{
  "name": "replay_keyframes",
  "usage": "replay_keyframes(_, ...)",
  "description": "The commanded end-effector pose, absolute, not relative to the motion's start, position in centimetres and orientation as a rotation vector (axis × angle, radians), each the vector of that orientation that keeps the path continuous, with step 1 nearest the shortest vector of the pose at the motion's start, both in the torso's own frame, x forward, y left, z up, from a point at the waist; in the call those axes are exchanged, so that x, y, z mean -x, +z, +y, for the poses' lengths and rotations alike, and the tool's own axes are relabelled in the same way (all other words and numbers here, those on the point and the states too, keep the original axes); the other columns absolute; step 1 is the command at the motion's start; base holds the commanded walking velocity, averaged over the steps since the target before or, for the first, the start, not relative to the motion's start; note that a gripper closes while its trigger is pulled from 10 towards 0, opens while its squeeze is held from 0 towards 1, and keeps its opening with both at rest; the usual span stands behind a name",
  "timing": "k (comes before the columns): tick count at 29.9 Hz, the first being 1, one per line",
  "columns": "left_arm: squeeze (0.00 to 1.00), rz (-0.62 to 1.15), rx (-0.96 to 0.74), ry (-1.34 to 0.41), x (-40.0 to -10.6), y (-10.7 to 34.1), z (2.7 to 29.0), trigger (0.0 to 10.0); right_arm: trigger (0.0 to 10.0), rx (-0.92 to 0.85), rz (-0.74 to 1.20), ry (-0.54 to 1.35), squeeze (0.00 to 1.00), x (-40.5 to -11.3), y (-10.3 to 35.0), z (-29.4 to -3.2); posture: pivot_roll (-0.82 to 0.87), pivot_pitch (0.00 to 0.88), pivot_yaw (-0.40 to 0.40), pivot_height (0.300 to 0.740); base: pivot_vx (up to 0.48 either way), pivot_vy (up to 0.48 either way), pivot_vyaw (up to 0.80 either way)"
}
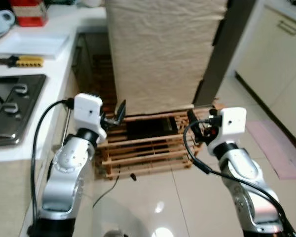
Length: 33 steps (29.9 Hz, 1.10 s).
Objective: Restocking fridge
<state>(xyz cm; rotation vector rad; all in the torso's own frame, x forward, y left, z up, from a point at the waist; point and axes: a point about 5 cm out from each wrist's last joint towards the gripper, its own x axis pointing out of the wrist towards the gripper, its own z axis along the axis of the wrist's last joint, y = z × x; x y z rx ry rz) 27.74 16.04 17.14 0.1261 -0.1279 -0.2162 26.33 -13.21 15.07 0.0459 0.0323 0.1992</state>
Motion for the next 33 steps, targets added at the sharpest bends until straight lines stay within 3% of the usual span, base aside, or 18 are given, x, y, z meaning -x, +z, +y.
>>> replay_keyframes(1,0.00,-0.144,-0.112,-0.254,-27.7,17.5,15.0,10.0,10.0,-0.039,0.032,0.173,0.00,-26.2,15.1,-14.0,0.01,0.000,-0.002,0.740,0.322,0.000,0.00)
replay_keyframes(12,0.00,-0.136,-0.117,-0.249,-27.6,17.5,15.5,10.0,10.0,-0.039,0.035,0.176,0.00,-26.0,15.0,-13.8,0.01,0.000,-0.003,0.740,0.317,0.000,0.00)
replay_keyframes(22,0.00,-0.149,-0.115,-0.261,-27.6,17.6,15.3,10.0,10.0,-0.045,0.047,0.175,0.00,-25.8,14.8,-14.0,0.01,0.000,-0.005,0.740,0.000,0.000,0.00)
replay_keyframes(33,0.00,-0.167,-0.120,-0.293,-28.7,18.2,14.8,10.0,10.0,-0.056,0.040,0.142,0.00,-25.6,14.8,-14.5,0.00,0.000,0.020,0.740,0.000,0.294,-0.76)
